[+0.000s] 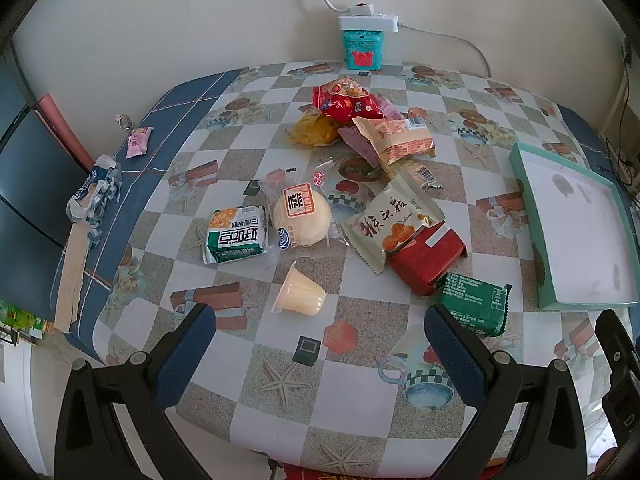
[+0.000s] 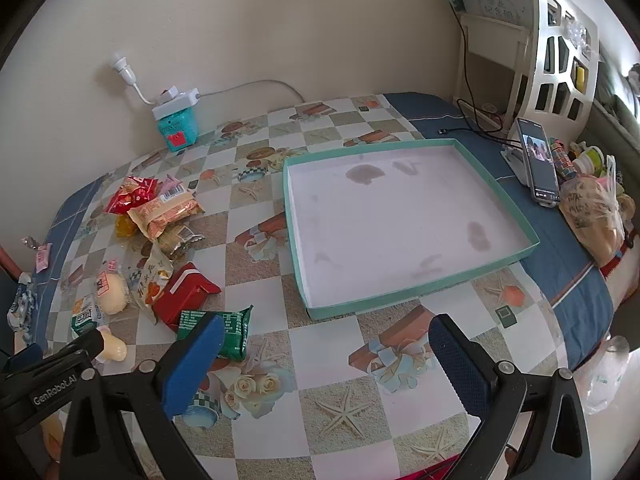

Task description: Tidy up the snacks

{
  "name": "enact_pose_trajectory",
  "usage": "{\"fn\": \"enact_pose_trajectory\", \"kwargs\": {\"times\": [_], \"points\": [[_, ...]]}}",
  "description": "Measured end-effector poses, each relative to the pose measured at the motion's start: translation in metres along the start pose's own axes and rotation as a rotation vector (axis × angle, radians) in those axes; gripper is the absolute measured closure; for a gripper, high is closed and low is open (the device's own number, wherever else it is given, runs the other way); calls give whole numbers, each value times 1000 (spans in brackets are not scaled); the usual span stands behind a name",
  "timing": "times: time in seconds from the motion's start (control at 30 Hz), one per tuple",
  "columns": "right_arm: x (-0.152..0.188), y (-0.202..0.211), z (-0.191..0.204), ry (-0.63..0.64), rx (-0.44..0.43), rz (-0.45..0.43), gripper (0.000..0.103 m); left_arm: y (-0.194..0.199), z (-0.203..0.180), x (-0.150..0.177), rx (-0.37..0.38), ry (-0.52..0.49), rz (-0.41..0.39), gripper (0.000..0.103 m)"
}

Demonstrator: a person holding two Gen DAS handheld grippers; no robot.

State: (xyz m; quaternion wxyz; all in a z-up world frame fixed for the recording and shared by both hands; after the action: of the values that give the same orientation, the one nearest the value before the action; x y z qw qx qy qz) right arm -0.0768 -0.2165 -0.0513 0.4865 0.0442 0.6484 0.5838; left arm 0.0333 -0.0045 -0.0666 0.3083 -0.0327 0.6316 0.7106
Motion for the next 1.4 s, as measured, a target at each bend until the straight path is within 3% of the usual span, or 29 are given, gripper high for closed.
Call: {"fn": "enact_pose_trajectory", "kwargs": {"times": [1.4], "points": [[0, 0, -1, 0, 3, 4, 0, 0, 3, 3, 0, 1, 4, 0]]}}
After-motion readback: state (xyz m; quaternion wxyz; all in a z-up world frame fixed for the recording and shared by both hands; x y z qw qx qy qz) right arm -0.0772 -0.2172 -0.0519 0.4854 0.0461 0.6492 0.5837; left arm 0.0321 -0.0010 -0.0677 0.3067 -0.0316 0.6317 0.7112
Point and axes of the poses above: each gripper's, at about its wrist camera, not at the fingertips, and y roughly against the way its jaws point, z to its left, x to its underside, the point moved 7 cm from there along -y, roughly the way its jaws point, and after that the axes turned 10 degrees about -y, right-handed, at the moved point
